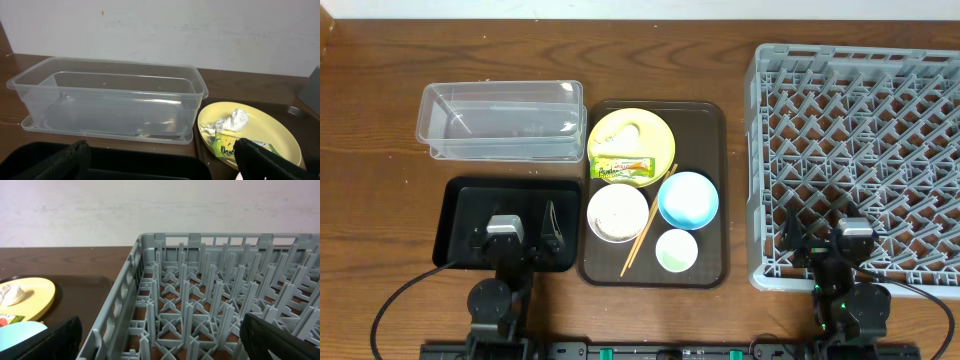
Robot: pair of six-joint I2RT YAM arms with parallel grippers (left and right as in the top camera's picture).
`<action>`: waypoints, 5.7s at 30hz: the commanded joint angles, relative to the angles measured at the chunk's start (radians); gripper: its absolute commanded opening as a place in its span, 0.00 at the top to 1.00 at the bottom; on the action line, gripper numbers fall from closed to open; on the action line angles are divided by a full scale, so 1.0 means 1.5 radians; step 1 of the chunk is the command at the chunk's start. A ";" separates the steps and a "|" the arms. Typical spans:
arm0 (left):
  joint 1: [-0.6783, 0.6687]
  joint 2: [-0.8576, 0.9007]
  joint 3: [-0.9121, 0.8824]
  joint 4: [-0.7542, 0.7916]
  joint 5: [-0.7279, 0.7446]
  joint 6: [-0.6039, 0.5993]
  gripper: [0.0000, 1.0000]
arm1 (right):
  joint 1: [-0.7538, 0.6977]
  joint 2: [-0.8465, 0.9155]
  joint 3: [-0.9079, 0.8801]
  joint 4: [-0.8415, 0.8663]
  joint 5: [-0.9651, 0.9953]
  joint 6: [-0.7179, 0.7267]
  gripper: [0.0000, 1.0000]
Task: Sort waste into correct bins and load items into the dishwasher rack
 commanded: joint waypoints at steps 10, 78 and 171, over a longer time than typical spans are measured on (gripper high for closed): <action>0.003 -0.004 -0.010 -0.028 -0.013 0.011 0.06 | -0.004 -0.002 -0.001 -0.003 -0.002 0.000 0.01; 0.003 -0.003 0.002 -0.033 -0.006 -0.045 0.06 | -0.004 -0.002 0.001 -0.002 -0.003 0.035 0.01; -0.190 1.247 0.725 -0.015 0.071 0.130 0.75 | -0.004 0.517 0.557 -0.495 -0.005 0.035 0.01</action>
